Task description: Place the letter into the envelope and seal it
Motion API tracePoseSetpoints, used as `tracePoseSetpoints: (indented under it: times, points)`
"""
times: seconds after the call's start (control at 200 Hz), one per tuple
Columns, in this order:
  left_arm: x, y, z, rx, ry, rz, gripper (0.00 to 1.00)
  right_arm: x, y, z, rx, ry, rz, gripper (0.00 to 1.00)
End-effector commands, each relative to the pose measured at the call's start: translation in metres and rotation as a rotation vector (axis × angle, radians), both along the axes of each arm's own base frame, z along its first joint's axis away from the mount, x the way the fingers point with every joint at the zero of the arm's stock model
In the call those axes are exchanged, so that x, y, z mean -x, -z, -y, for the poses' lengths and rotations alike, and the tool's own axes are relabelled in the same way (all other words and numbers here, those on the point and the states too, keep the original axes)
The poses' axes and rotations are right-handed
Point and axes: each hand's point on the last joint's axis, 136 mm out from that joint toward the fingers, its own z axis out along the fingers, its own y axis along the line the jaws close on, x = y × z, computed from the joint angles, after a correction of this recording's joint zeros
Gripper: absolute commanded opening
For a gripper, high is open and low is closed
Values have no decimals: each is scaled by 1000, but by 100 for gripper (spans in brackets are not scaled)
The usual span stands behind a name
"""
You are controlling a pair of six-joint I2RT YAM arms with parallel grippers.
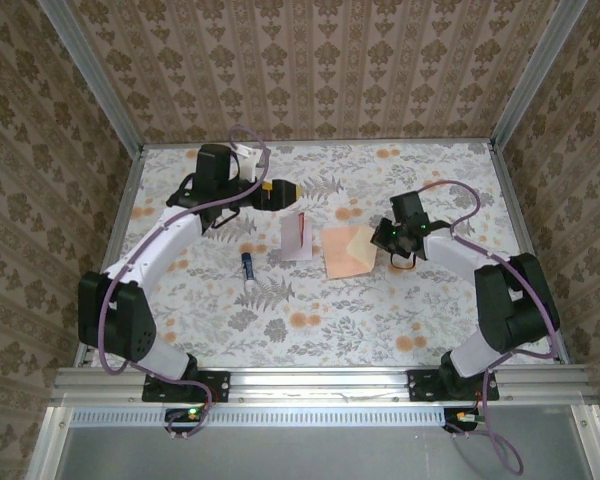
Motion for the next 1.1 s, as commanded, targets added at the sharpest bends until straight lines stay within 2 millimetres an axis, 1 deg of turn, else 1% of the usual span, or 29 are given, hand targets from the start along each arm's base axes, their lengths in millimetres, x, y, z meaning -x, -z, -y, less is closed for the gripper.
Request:
tracePoseSetpoints:
  times: [0.0,0.085,0.25,0.52,0.94,1.095]
  points:
    - [5,-15,-5,21,6,43,100,1,-7,13,56,112,46,0]
    - [6,-14,-6,22,7,41,100,1,-7,11,56,128,62,0]
    - [7,-15,-7,24,9,42,100,-5,-9,4,57,130,80,0]
    - [6,-14,-11,24,0,39,100,-5,-2,-4,53,128,74,0]
    - [3,-12,-12,26,-4,33,100,-7,1,-5,70,114,71,0]
    - [1,-12,-14,26,-11,34,100,-8,-2,-4,83,110,74,4]
